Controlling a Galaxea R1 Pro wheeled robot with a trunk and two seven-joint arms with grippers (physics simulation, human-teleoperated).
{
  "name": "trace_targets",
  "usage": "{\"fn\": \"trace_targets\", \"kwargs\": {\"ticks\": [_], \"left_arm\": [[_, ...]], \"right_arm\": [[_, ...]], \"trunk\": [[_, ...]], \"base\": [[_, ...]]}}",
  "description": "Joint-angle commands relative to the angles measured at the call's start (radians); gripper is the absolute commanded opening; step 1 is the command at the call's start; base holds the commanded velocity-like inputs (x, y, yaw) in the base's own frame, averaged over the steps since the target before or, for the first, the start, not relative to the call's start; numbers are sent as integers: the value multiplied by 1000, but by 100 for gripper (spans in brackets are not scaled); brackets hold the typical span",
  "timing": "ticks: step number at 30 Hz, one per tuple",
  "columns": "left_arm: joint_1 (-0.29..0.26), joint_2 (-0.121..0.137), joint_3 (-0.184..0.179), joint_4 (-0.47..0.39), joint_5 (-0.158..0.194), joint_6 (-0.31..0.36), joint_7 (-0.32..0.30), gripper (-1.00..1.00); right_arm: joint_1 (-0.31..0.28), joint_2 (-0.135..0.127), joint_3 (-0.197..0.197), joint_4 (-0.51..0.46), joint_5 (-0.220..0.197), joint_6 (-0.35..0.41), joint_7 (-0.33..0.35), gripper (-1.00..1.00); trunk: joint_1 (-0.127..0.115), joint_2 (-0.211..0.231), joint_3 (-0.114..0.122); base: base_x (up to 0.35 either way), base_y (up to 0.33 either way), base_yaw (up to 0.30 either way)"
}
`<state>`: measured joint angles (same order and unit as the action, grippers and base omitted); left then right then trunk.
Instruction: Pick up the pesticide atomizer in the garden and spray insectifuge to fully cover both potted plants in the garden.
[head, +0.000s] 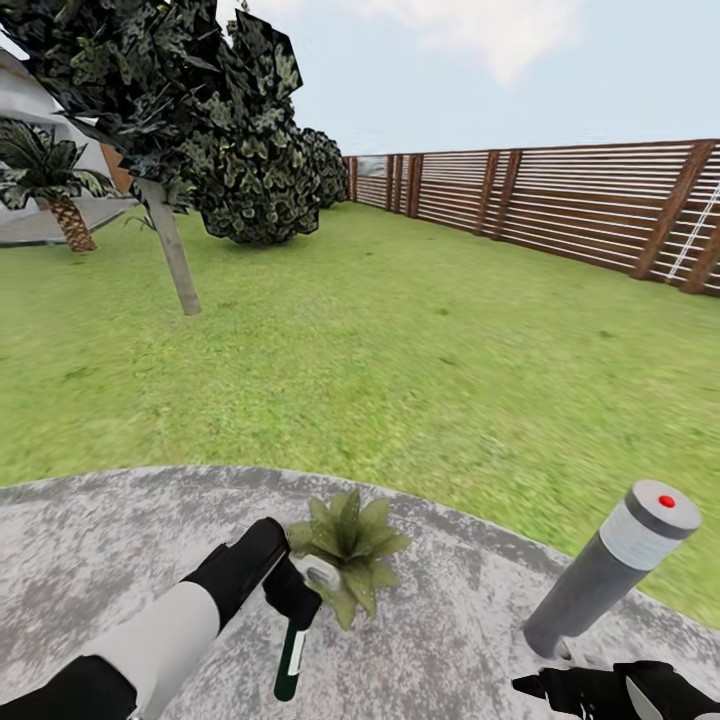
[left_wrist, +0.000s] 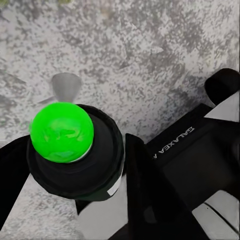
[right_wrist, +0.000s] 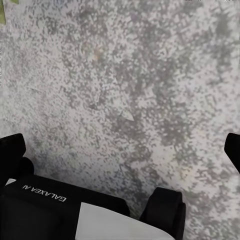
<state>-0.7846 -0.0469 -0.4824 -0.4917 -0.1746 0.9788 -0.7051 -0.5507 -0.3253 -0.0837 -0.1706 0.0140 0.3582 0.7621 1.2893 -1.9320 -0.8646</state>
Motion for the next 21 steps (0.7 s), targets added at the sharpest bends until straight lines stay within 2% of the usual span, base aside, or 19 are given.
{"fn": "trace_targets", "kwargs": {"ticks": [1,3,7,15,21], "left_arm": [[0,0,13,0,-10,1,-9,-100],[0,1,31,0,-11,1,-8,-100],[0,1,38,1,-12,0,-8,-100],[-1,1,37,1,-12,1,-7,-100],[0,1,36,4,-15,2,-8,-100]], "right_arm": [[0,0,-8,-1,1,10,3,100],[0,0,-8,-1,1,10,3,100],[0,0,-8,-2,1,10,3,100],[0,0,-8,-2,1,10,3,100],[0,0,-8,-2,1,10,3,100]], "trunk": [[0,0,-2],[0,0,-3],[0,0,-6],[0,0,-6],[0,0,-6]], "base": [[0,0,200],[0,0,195],[0,-134,147],[0,-244,13],[0,-55,0]]}}
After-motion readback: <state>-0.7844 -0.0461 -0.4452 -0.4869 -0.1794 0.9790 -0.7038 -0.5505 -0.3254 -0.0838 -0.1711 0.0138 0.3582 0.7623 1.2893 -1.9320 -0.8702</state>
